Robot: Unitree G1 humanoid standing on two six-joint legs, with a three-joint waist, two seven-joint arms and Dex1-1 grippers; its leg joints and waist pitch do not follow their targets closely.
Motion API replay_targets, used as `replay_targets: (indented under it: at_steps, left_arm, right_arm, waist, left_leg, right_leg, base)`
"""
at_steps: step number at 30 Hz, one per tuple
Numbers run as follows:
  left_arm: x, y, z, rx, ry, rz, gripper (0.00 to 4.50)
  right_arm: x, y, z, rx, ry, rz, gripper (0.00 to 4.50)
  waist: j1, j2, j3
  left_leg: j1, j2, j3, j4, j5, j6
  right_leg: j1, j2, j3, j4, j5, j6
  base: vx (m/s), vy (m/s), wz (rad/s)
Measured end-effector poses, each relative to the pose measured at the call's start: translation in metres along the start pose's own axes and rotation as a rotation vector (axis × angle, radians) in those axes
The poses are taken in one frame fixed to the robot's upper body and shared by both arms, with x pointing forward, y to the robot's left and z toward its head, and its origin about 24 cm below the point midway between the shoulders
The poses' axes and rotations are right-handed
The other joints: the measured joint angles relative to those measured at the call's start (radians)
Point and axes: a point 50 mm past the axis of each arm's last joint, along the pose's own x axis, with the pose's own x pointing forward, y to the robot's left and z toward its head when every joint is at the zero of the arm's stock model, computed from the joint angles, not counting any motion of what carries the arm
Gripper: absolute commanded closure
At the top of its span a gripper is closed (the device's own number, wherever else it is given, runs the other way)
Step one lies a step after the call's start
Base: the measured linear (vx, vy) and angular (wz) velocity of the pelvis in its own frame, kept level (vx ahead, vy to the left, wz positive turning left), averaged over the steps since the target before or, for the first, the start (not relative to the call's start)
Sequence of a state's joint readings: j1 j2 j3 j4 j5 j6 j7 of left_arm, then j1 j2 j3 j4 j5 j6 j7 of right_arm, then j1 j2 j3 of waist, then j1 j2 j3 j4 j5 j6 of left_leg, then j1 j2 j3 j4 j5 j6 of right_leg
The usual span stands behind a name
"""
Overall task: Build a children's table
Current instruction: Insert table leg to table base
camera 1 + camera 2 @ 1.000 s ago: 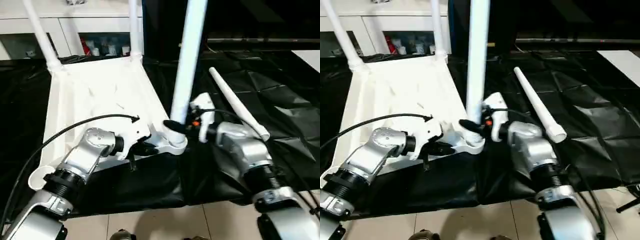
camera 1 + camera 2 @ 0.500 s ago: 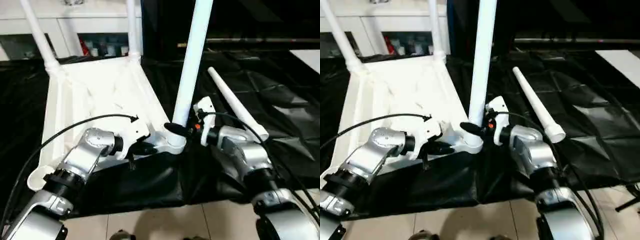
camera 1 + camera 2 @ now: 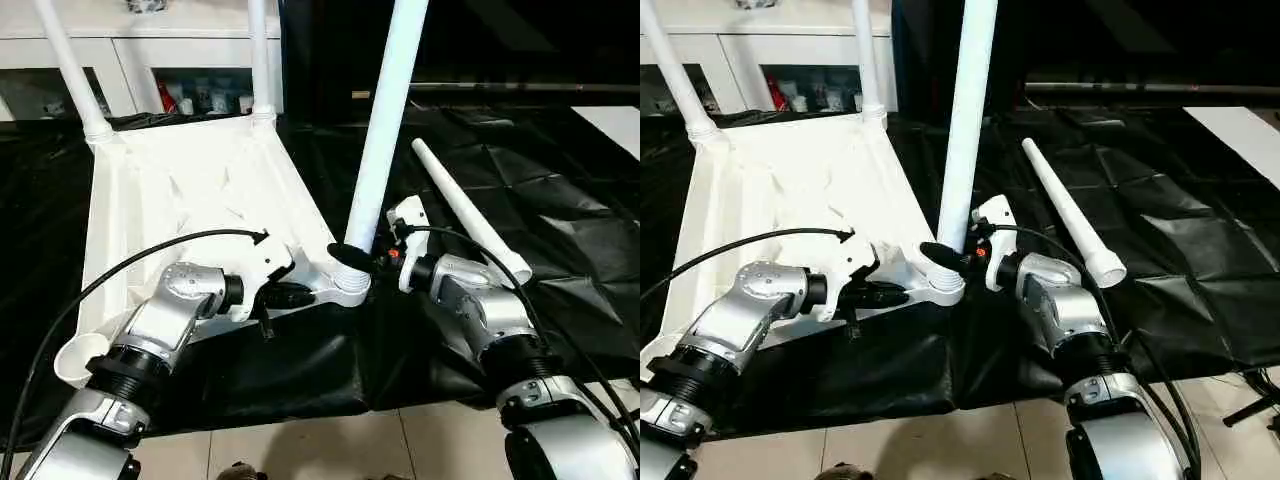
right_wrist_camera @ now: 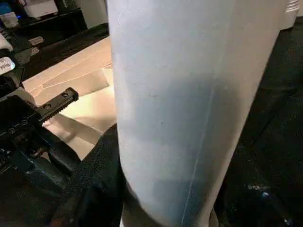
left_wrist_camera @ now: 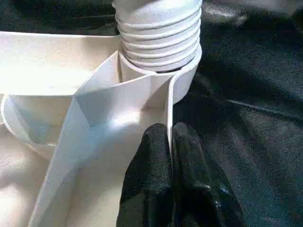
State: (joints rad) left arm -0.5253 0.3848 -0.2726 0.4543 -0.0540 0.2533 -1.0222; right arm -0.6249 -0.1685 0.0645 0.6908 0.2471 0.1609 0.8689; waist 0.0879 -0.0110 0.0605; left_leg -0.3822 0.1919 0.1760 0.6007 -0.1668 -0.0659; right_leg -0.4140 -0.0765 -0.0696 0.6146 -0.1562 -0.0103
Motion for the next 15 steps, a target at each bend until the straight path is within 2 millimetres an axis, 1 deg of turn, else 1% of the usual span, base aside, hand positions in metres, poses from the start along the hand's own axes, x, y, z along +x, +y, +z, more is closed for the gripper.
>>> replay_targets:
  at_steps: [4, 9, 15]
  left_arm:
    - [0.0, -0.001, -0.001, 0.03, 0.011, -0.001, 4.5]
    - [-0.001, 0.0, -0.001, 0.053, 0.022, 0.008, 4.5]
    - [0.0, 0.001, -0.001, 0.078, 0.045, 0.007, 4.5]
  right_arm:
    - [0.001, 0.0, -0.002, 0.005, -0.001, 0.0, 2.57]
    - [0.002, -0.001, -0.006, 0.053, -0.028, -0.019, 2.57]
    - [-0.003, -0.003, -0.015, 0.179, -0.113, -0.073, 2.57]
  waist:
    - [0.0, -0.007, -0.004]
    - [-0.001, -0.01, -0.006]
    - [-0.002, -0.011, -0.007]
  left_leg:
    - [0.0, 0.0, 0.0, -0.001, 0.0, 0.0]
    - [0.001, 0.0, 0.0, -0.001, 0.0, 0.0]
    - [0.002, 0.0, -0.001, -0.001, 0.0, 0.0]
  right_leg:
    - [0.0, 0.0, 0.0, 0.0, 0.0, 0.0]
    - [0.0, 0.0, 0.0, -0.001, 0.0, 0.0]
    - [0.001, 0.0, -0.001, -0.003, 0.0, 0.0]
  base:
    - [0.0, 0.0, 0.0]
    - [0.0, 0.0, 0.0]
    - [0.0, 0.0, 0.0]
